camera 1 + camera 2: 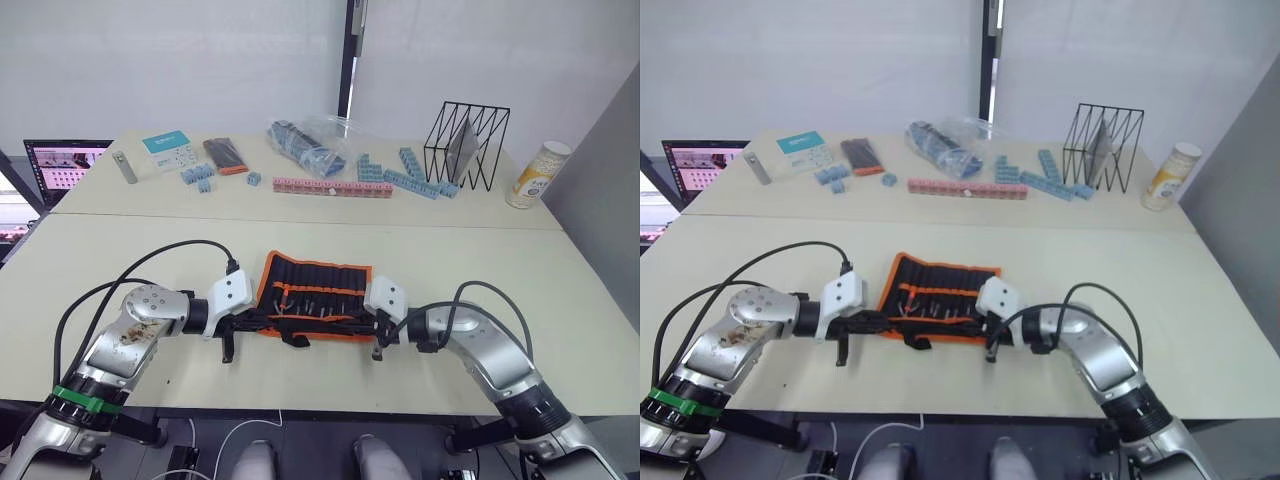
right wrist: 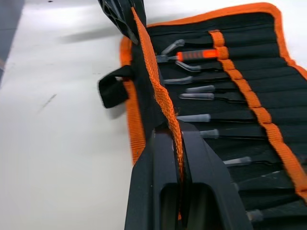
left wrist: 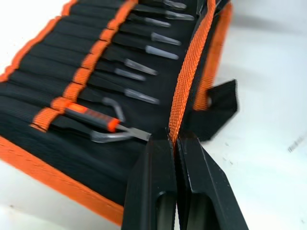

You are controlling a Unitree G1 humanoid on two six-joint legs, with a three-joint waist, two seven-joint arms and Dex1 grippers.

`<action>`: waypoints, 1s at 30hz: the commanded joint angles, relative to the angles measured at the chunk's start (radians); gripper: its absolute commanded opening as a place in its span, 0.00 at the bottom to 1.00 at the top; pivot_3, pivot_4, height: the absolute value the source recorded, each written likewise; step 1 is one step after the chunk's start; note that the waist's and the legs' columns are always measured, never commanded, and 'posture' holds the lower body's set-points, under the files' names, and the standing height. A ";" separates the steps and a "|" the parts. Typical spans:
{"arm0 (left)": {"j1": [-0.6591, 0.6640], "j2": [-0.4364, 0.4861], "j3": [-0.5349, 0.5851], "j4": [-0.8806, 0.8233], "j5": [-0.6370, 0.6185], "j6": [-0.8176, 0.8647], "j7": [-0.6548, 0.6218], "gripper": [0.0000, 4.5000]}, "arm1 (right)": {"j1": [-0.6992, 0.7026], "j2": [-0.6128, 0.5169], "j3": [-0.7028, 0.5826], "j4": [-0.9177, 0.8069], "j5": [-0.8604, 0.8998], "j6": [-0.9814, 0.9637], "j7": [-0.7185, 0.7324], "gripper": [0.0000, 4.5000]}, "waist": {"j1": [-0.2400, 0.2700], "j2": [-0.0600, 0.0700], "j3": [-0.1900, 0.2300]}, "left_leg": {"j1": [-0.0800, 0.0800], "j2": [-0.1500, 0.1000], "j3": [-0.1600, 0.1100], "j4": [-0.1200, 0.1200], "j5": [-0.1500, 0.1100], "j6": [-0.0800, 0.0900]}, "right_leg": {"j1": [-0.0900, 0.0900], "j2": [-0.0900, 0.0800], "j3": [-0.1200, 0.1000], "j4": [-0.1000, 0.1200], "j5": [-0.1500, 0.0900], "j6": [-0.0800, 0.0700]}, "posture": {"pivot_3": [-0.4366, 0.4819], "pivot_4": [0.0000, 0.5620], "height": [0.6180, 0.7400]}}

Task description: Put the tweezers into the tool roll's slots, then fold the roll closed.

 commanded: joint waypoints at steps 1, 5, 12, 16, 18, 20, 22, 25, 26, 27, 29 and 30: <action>-0.046 0.016 0.040 0.058 0.005 0.050 0.012 0.01 | -0.021 -0.022 -0.069 0.067 -0.023 0.023 -0.030 0.00 | 0.000 0.000 0.000 | 0.000 0.000 0.000 0.000 0.000 0.000 | 0.000 0.000 0.000 0.000 0.000 0.000 | 0.48 0.27 1.00; -0.119 -0.013 -0.013 0.139 0.056 0.080 0.043 0.01 | -0.064 -0.001 -0.054 0.137 -0.054 0.014 -0.066 0.00 | -0.001 0.000 0.000 | 0.000 0.000 0.000 0.000 0.000 0.000 | 0.000 0.000 0.000 0.000 0.001 0.001 | 0.48 0.27 1.00; -0.168 -0.053 -0.065 0.203 0.099 0.101 0.075 0.01 | -0.100 0.038 -0.055 0.215 -0.092 -0.027 -0.113 0.00 | -0.002 0.000 0.000 | -0.001 0.000 0.000 0.000 0.000 0.000 | 0.000 0.000 0.000 0.000 0.005 0.008 | 0.48 0.27 1.00; -0.175 -0.078 -0.052 0.221 0.097 0.103 0.098 0.07 | -0.108 0.054 -0.059 0.243 -0.108 -0.071 -0.125 0.06 | -0.003 0.000 0.000 | -0.001 0.000 0.000 -0.001 0.000 0.000 | 0.000 0.000 0.000 0.000 0.005 0.009 | 0.48 0.27 1.00; -0.178 -0.080 -0.043 0.223 0.095 0.106 0.102 0.21 | -0.110 0.062 -0.070 0.249 -0.107 -0.089 -0.131 0.20 | -0.003 0.000 0.000 | 0.000 0.000 0.000 0.000 0.000 0.000 | 0.000 0.000 0.000 0.000 0.005 0.009 | 0.48 0.27 1.00; -0.179 -0.079 -0.026 0.221 0.088 0.105 0.102 0.35 | -0.111 0.067 -0.087 0.250 -0.104 -0.099 -0.130 0.35 | -0.004 0.000 0.000 | 0.000 0.000 0.000 0.001 0.000 0.000 | 0.000 0.000 0.000 0.000 0.005 0.009 | 0.48 0.27 1.00; -0.181 -0.076 -0.005 0.221 0.083 0.097 0.104 0.51 | -0.113 0.070 -0.105 0.257 -0.097 -0.104 -0.123 0.51 | -0.005 0.000 0.000 | 0.000 0.000 0.000 0.001 0.000 0.000 | 0.000 0.000 0.000 0.000 0.005 0.009 | 0.48 0.27 1.00; -0.186 -0.085 0.041 0.194 0.056 0.097 0.114 0.72 | -0.118 0.081 -0.149 0.256 -0.065 -0.106 -0.115 0.73 | -0.006 0.000 0.000 | 0.000 0.000 0.000 0.000 0.000 0.000 | 0.000 0.000 0.000 0.000 0.005 0.009 | 0.48 0.27 1.00; -0.186 -0.092 0.061 0.180 0.040 0.093 0.117 0.79 | -0.121 0.086 -0.168 0.251 -0.049 -0.104 -0.113 0.80 | -0.006 0.000 0.000 | -0.001 0.000 0.000 0.000 0.000 0.000 | 0.000 0.000 0.000 0.000 0.005 0.009 | 0.48 0.27 1.00; -0.187 -0.102 0.088 0.161 0.017 0.100 0.123 0.87 | -0.123 0.093 -0.190 0.242 -0.031 -0.102 -0.113 0.88 | -0.006 0.000 0.000 | -0.001 0.000 0.000 0.000 0.000 0.000 | -0.001 0.000 0.000 0.000 0.005 0.009 | 0.48 0.27 1.00; -0.183 -0.121 0.144 0.113 -0.038 0.127 0.131 0.99 | -0.124 0.110 -0.226 0.219 0.002 -0.095 -0.119 1.00 | -0.005 0.000 0.000 | -0.002 0.000 -0.001 -0.001 0.000 0.000 | -0.001 0.000 0.000 0.000 0.005 0.009 | 0.48 0.27 1.00; -0.179 -0.129 0.170 0.091 -0.061 0.141 0.141 0.99 | -0.120 0.118 -0.240 0.201 0.026 -0.080 -0.114 1.00 | -0.005 0.000 0.000 | -0.002 0.000 -0.001 0.000 0.000 0.000 | -0.001 0.000 0.000 0.000 0.005 0.010 | 0.48 0.27 1.00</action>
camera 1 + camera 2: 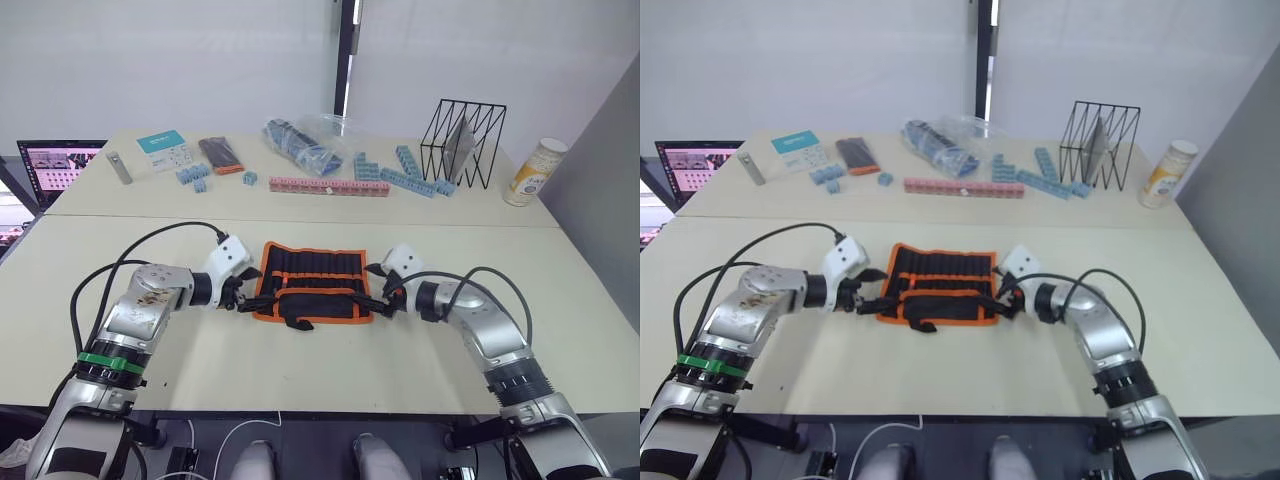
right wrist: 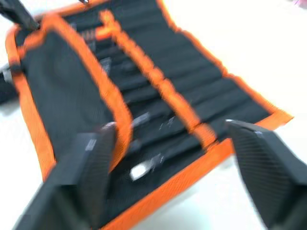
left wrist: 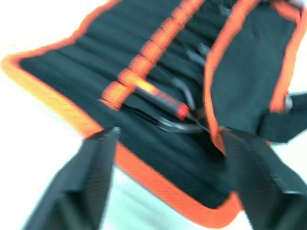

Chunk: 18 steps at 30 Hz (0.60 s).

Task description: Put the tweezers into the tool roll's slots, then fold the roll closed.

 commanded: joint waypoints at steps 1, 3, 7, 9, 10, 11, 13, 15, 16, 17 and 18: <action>-0.013 -0.020 0.106 -0.099 -0.089 0.032 0.037 0.99 | -0.011 0.022 -0.067 -0.091 0.085 0.020 0.012 1.00 | 0.000 0.000 0.000 | 0.000 0.000 0.000 0.000 0.000 0.000 | 0.000 0.000 0.000 0.000 0.000 0.000 | 0.48 0.27 1.00; 0.006 -0.030 0.147 -0.128 -0.124 0.057 0.059 0.99 | 0.003 0.038 -0.066 -0.117 0.098 0.030 0.013 1.00 | -0.001 0.000 0.000 | -0.001 0.000 0.000 0.000 0.000 0.000 | 0.000 0.000 0.000 0.000 0.000 0.000 | 0.48 0.27 1.00; 0.051 -0.067 0.179 -0.201 -0.195 0.125 0.088 0.81 | 0.030 0.073 -0.022 -0.141 0.083 0.043 0.010 1.00 | -0.002 0.000 0.000 | 0.001 0.000 -0.001 -0.001 0.000 0.000 | 0.001 0.000 0.000 0.000 0.000 0.000 | 0.48 0.27 1.00; 0.086 -0.079 0.139 -0.235 -0.182 0.126 0.095 0.67 | 0.038 0.105 0.003 -0.150 0.077 0.052 0.001 0.83 | -0.002 0.000 0.000 | 0.001 0.000 -0.001 0.000 0.000 0.000 | 0.001 0.000 0.000 0.000 0.000 0.000 | 0.48 0.27 1.00; 0.102 -0.094 0.125 -0.244 -0.179 0.132 0.109 0.59 | 0.043 0.120 0.021 -0.147 0.064 0.046 -0.006 0.75 | -0.002 0.000 0.000 | 0.001 0.000 -0.001 0.000 0.000 0.000 | 0.001 0.000 0.000 0.000 0.000 0.000 | 0.48 0.27 1.00; 0.111 -0.111 0.117 -0.243 -0.180 0.140 0.128 0.52 | 0.045 0.134 0.039 -0.138 0.048 0.032 -0.011 0.67 | -0.002 0.000 0.000 | 0.001 0.000 -0.001 0.000 0.000 0.000 | 0.001 0.000 0.000 0.000 0.000 0.000 | 0.48 0.27 1.00; 0.132 -0.134 0.086 -0.229 -0.162 0.136 0.146 0.36 | 0.047 0.157 0.071 -0.113 0.013 0.008 -0.024 0.52 | -0.002 0.000 0.000 | 0.001 0.000 -0.001 0.000 0.000 0.000 | 0.001 0.000 0.000 0.000 0.000 0.000 | 0.48 0.27 1.00; 0.151 -0.147 0.042 -0.218 -0.134 0.121 0.150 0.23 | 0.040 0.179 0.095 -0.077 -0.026 -0.012 -0.050 0.38 | -0.002 0.000 0.000 | 0.001 0.000 -0.001 0.001 0.000 0.000 | 0.001 0.000 0.000 0.000 0.000 0.000 | 0.48 0.27 1.00; 0.154 -0.156 0.031 -0.214 -0.131 0.120 0.153 0.14 | 0.036 0.187 0.103 -0.061 -0.042 -0.022 -0.060 0.29 | -0.002 0.000 0.000 | 0.001 0.000 -0.001 0.000 0.000 0.000 | 0.001 0.000 0.000 0.000 0.000 0.000 | 0.48 0.27 1.00; 0.151 -0.165 0.014 -0.206 -0.120 0.115 0.158 0.07 | 0.032 0.191 0.118 -0.038 -0.070 -0.046 -0.069 0.21 | -0.002 0.000 0.000 | 0.001 0.000 -0.001 0.001 0.000 0.000 | 0.001 0.000 0.000 0.000 0.000 0.000 | 0.48 0.27 1.00; 0.149 -0.171 0.004 -0.201 -0.112 0.110 0.161 0.00 | 0.029 0.192 0.129 -0.022 -0.089 -0.064 -0.074 0.14 | 0.000 0.000 0.000 | 0.001 0.000 -0.001 0.001 0.000 0.000 | 0.001 0.000 0.000 0.000 0.000 0.000 | 0.48 0.27 1.00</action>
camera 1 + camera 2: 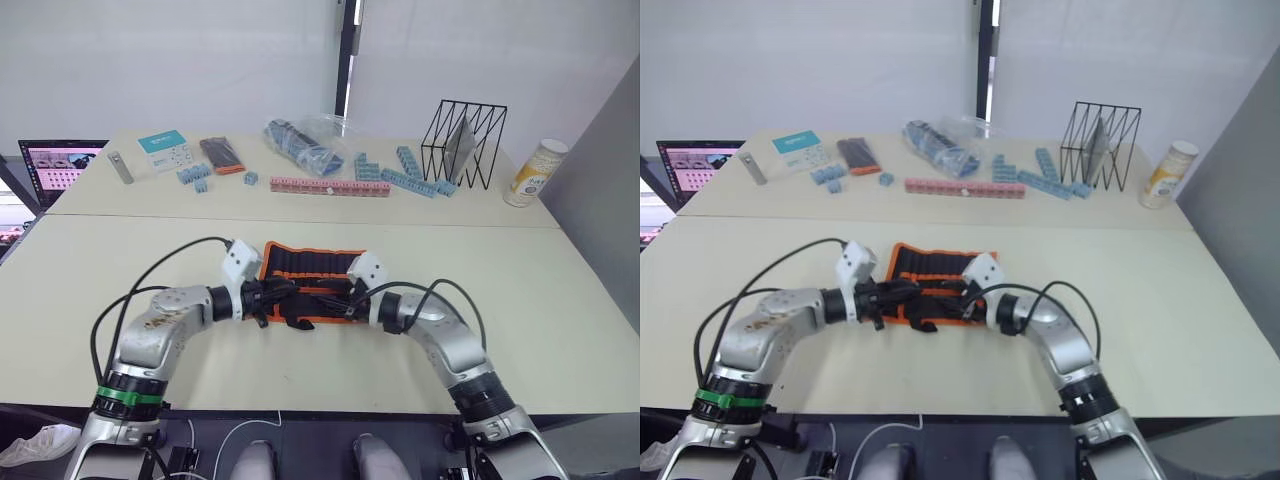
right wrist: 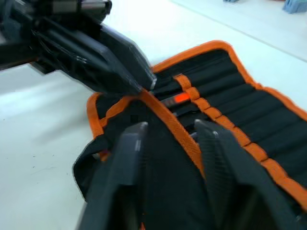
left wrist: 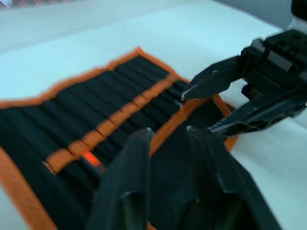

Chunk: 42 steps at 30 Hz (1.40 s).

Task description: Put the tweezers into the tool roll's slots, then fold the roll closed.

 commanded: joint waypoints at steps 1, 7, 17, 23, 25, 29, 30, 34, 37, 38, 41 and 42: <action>-0.018 -0.016 -0.035 0.006 0.033 -0.034 0.016 0.00 | -0.022 0.006 0.026 0.039 -0.069 -0.078 -0.026 0.08 | 0.003 0.000 0.000 | 0.000 0.000 0.000 0.000 0.000 0.000 | 0.000 0.000 0.000 0.000 0.000 0.000 | 0.48 0.27 1.00; -0.071 -0.072 -0.106 0.176 0.144 -0.109 0.072 0.00 | -0.023 0.001 0.061 0.139 -0.171 -0.131 -0.075 0.01 | 0.002 0.000 0.000 | 0.001 0.000 0.000 0.000 0.000 0.000 | 0.001 0.000 0.000 -0.001 0.000 0.000 | 0.48 0.27 1.00; -0.031 -0.021 -0.087 0.283 0.168 -0.134 0.048 0.00 | 0.036 -0.047 -0.012 0.183 -0.170 -0.176 -0.125 0.01 | 0.004 0.001 -0.001 | 0.013 0.000 0.000 0.001 -0.001 -0.001 | 0.014 0.000 0.000 -0.004 -0.002 -0.008 | 0.48 0.27 1.00; -0.029 -0.021 -0.061 0.337 0.164 -0.180 0.031 0.00 | 0.062 -0.041 -0.050 0.201 -0.154 -0.218 -0.140 0.01 | -0.002 0.000 -0.002 | 0.022 0.000 0.000 -0.001 -0.004 -0.007 | 0.020 0.000 0.000 -0.006 -0.006 -0.011 | 0.48 0.27 1.00; -0.026 -0.029 -0.051 0.326 0.150 -0.187 0.027 0.00 | 0.065 -0.040 -0.048 0.204 -0.154 -0.227 -0.137 0.01 | -0.003 0.000 -0.002 | 0.023 0.000 0.000 -0.001 -0.004 -0.007 | 0.020 0.000 0.001 -0.006 -0.006 -0.011 | 0.48 0.27 1.00; -0.010 -0.040 -0.016 0.247 0.076 -0.232 -0.036 0.00 | 0.065 -0.028 -0.074 0.161 -0.105 -0.303 -0.105 0.01 | -0.003 0.000 -0.002 | 0.022 0.000 0.000 -0.001 -0.004 -0.007 | 0.019 0.000 0.001 -0.006 -0.006 -0.011 | 0.48 0.27 1.00; 0.001 -0.043 0.001 0.204 0.042 -0.245 -0.061 0.00 | 0.063 -0.019 -0.087 0.127 -0.067 -0.316 -0.081 0.01 | -0.003 0.000 -0.002 | 0.021 0.000 0.000 -0.001 -0.004 -0.007 | 0.019 0.000 0.001 -0.006 -0.006 -0.011 | 0.48 0.27 1.00; 0.048 -0.036 0.070 0.050 -0.072 -0.236 -0.116 0.00 | 0.057 -0.022 -0.127 -0.005 0.043 -0.258 -0.013 0.01 | -0.001 0.001 -0.001 | 0.011 0.000 0.000 -0.002 0.000 -0.001 | 0.010 0.000 0.001 -0.005 -0.006 -0.011 | 0.48 0.27 1.00; 0.071 0.001 0.119 -0.023 -0.132 -0.198 -0.136 0.00 | 0.053 -0.064 -0.165 -0.069 0.099 -0.140 0.003 0.01 | 0.000 0.001 0.000 | 0.001 -0.001 -0.002 -0.002 0.000 0.001 | 0.000 0.000 0.001 -0.002 0.002 -0.001 | 0.48 0.27 1.00; 0.075 0.015 0.129 -0.038 -0.144 -0.184 -0.139 0.00 | 0.055 -0.080 -0.175 -0.084 0.110 -0.100 0.005 0.01 | 0.000 0.001 0.000 | 0.002 -0.001 -0.002 -0.003 0.000 0.000 | 0.000 0.000 0.001 -0.002 0.002 -0.001 | 0.48 0.27 1.00; 0.093 0.079 0.147 -0.078 -0.161 -0.156 -0.161 0.00 | 0.064 -0.119 -0.211 -0.146 0.164 0.028 -0.004 0.13 | 0.001 0.001 0.000 | 0.002 -0.001 -0.003 -0.004 0.000 0.000 | 0.000 0.000 0.001 -0.004 0.000 -0.001 | 0.48 0.27 1.00; 0.099 0.101 0.156 -0.088 -0.165 -0.150 -0.170 0.00 | 0.066 -0.130 -0.220 -0.165 0.177 0.064 -0.010 0.20 | 0.001 0.001 0.000 | 0.001 -0.001 -0.003 -0.004 0.000 0.000 | 0.000 0.000 0.001 -0.004 0.000 -0.002 | 0.48 0.27 1.00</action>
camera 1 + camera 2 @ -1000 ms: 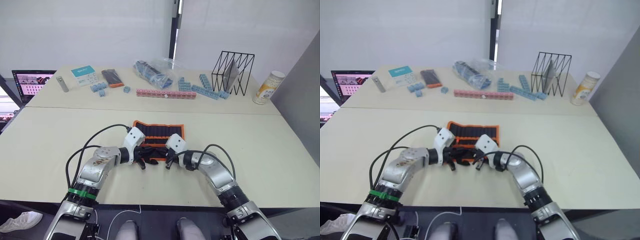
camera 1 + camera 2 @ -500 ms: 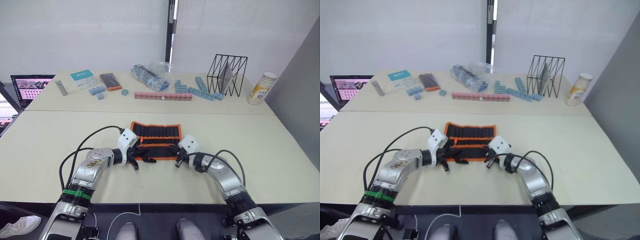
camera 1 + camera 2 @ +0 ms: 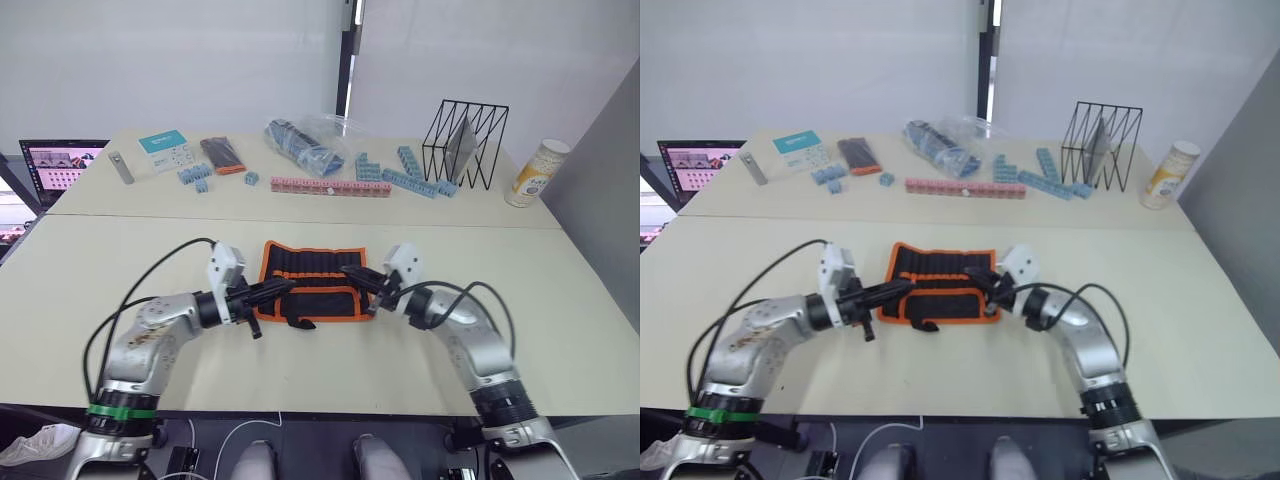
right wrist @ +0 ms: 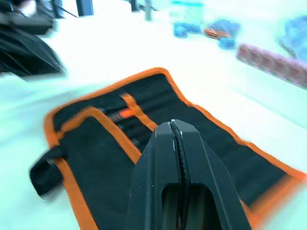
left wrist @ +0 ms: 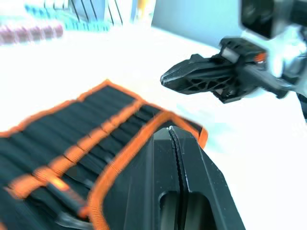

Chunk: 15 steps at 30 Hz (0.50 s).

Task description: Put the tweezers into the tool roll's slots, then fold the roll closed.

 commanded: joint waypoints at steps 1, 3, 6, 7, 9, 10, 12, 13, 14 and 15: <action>0.016 0.057 0.042 -0.061 -0.039 0.015 -0.036 0.00 | 0.005 -0.032 -0.050 -0.096 0.069 0.138 -0.010 0.28 | 0.000 0.000 0.001 | 0.000 0.000 0.000 0.000 0.000 0.000 | 0.000 0.000 0.000 0.000 0.000 0.000 | 0.48 0.27 1.00; 0.033 0.105 0.084 -0.064 -0.062 0.029 -0.056 0.00 | 0.007 -0.074 -0.061 -0.129 0.099 0.238 0.004 0.43 | -0.001 0.000 0.001 | -0.001 0.000 0.000 0.000 0.000 0.000 | -0.001 0.000 0.000 0.000 -0.005 -0.008 | 0.48 0.27 1.00; 0.062 0.169 0.144 -0.049 -0.055 0.038 -0.046 0.00 | -0.002 -0.146 -0.056 -0.145 0.138 0.383 0.037 0.65 | -0.002 0.000 0.002 | 0.000 0.000 0.000 0.000 0.000 0.000 | -0.001 0.000 0.000 0.000 -0.005 -0.009 | 0.48 0.27 1.00; 0.072 0.186 0.161 -0.047 -0.060 0.043 -0.048 0.06 | -0.009 -0.159 -0.058 -0.143 0.152 0.424 0.037 0.74 | -0.002 0.000 0.002 | 0.000 0.000 0.000 0.000 0.000 0.000 | -0.001 0.000 0.000 0.000 -0.006 -0.010 | 0.48 0.27 1.00; 0.103 0.213 0.190 -0.050 -0.065 0.042 -0.063 0.19 | -0.022 -0.168 -0.065 -0.131 0.168 0.487 0.023 0.89 | -0.002 0.000 0.003 | 0.000 0.000 0.000 0.000 0.000 0.000 | -0.001 -0.001 0.000 0.000 -0.006 -0.010 | 0.48 0.27 1.00; 0.116 0.221 0.201 -0.054 -0.066 0.041 -0.066 0.26 | -0.027 -0.170 -0.067 -0.125 0.167 0.500 0.019 0.95 | -0.002 0.000 0.003 | 0.000 0.000 0.000 0.000 0.000 0.000 | -0.002 -0.001 0.000 -0.001 -0.006 -0.010 | 0.48 0.27 1.00; 0.149 0.237 0.234 -0.064 -0.067 0.039 -0.062 0.41 | -0.044 -0.165 -0.068 -0.104 0.169 0.554 0.001 1.00 | -0.002 0.000 0.003 | 0.000 0.000 0.001 0.000 0.000 0.000 | -0.002 -0.001 0.000 -0.001 -0.006 -0.010 | 0.48 0.27 1.00; 0.167 0.242 0.250 -0.073 -0.070 0.040 -0.058 0.48 | -0.053 -0.162 -0.063 -0.092 0.163 0.564 -0.006 1.00 | -0.002 0.000 0.003 | -0.001 0.000 0.001 0.000 0.000 0.000 | -0.002 -0.001 0.000 -0.001 -0.006 -0.010 | 0.48 0.27 1.00; 0.187 0.247 0.264 -0.083 -0.069 0.039 -0.054 0.56 | -0.065 -0.153 -0.060 -0.078 0.162 0.580 -0.015 1.00 | -0.002 0.000 0.004 | -0.001 0.000 0.001 0.000 0.000 0.000 | -0.002 -0.001 0.000 -0.001 -0.006 -0.010 | 0.48 0.27 1.00; 0.206 0.251 0.273 -0.094 -0.067 0.038 -0.050 0.63 | -0.076 -0.146 -0.057 -0.067 0.162 0.590 -0.021 1.00 | -0.003 0.000 0.004 | -0.001 0.000 0.001 0.000 0.000 0.000 | -0.002 -0.001 0.000 -0.001 -0.006 -0.010 | 0.48 0.27 1.00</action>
